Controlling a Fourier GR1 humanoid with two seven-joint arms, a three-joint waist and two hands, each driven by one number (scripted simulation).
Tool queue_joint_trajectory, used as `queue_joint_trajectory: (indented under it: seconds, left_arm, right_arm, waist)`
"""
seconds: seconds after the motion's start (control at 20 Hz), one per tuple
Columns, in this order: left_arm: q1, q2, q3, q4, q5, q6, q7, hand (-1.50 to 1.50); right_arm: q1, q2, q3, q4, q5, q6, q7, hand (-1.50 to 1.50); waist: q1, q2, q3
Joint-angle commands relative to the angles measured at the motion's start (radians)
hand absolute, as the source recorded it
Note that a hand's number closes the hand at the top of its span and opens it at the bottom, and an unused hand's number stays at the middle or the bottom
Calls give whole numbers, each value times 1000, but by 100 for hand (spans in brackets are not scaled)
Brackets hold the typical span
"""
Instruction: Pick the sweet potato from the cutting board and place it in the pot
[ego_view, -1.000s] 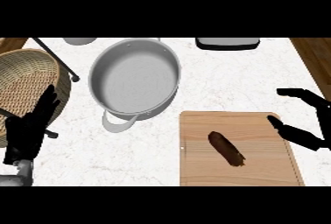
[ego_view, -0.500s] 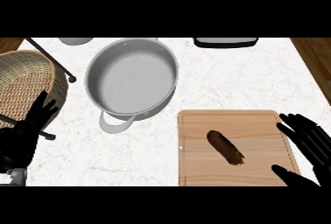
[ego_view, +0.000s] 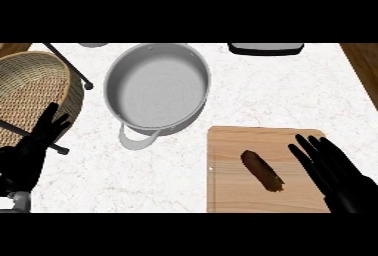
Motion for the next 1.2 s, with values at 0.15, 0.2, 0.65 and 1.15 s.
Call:
queue_joint_trajectory:
  seconds: [0.15, 0.2, 0.65, 1.15]
  left_arm:
    - [28, 3, 8, 52, -21, 0, -15, 0]
    - [8, -7, -10, 47, -21, -6, -3, 0]
    - [15, -38, 4, 8, -47, 22, 48, 0]
    - [-5, -7, 66, 15, -21, -57, 60, 0]
  right_arm:
    - [-84, 33, 143, -35, 112, 422, 328, -150]
    - [-143, 89, 177, 4, 114, 481, 376, -150]
    - [-382, 443, 250, 176, 76, 832, 610, -150]
    - [-435, 507, 227, 428, 201, 793, 560, -150]
  waist:
    - [15, 6, -5]
    - [34, 12, -6]
    - [4, 3, 1]
    - [-4, 3, 2]
